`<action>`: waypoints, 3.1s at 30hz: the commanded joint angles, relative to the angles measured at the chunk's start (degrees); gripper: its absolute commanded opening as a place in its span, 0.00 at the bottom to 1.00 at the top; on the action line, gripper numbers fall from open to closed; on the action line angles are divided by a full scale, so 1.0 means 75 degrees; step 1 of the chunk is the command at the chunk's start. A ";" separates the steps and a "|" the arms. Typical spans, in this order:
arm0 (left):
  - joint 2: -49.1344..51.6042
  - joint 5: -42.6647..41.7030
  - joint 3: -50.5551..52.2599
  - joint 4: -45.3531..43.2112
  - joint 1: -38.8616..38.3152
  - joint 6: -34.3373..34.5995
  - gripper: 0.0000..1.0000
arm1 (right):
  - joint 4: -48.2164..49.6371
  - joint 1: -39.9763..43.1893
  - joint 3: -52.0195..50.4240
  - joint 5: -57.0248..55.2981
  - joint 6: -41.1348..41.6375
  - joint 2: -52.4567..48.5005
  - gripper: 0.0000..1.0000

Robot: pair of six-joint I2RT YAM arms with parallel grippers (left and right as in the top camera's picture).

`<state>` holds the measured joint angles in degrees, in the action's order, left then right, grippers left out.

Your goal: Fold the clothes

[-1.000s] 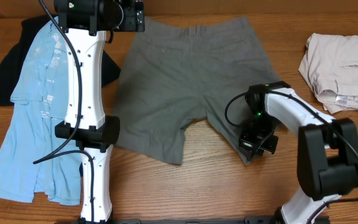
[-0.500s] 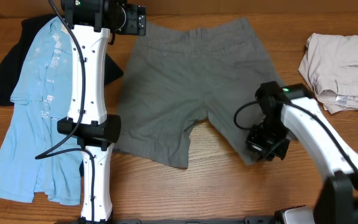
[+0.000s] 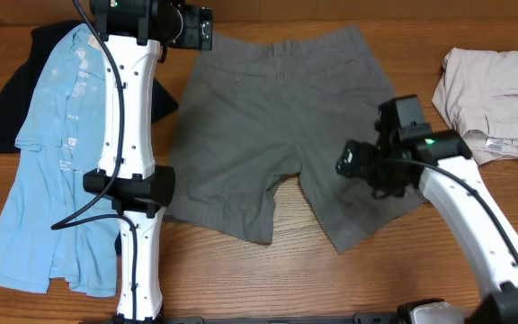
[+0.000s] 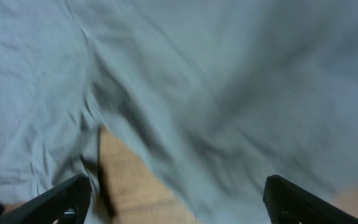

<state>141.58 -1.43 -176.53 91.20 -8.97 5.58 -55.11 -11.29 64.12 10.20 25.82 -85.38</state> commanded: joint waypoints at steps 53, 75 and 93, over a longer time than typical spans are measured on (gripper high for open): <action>0.0087 -0.0017 0.2124 -0.0854 -0.0009 -0.0323 0.93 | -0.1416 0.3669 0.2448 -0.0947 -0.0268 -0.2946 1.00; 0.0087 -0.0816 0.7000 -0.7446 -0.0009 -0.1580 0.83 | -0.2745 0.1641 0.4715 -0.0551 -0.0475 -0.2935 1.00; 0.1087 -0.1166 0.7466 -0.7866 0.0012 -0.1052 0.37 | -0.2547 0.1641 0.4712 -0.0557 -0.0478 -0.2935 1.00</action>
<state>146.30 -9.21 -121.30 30.72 -8.91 -4.29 -74.50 1.08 98.32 5.98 22.46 -107.87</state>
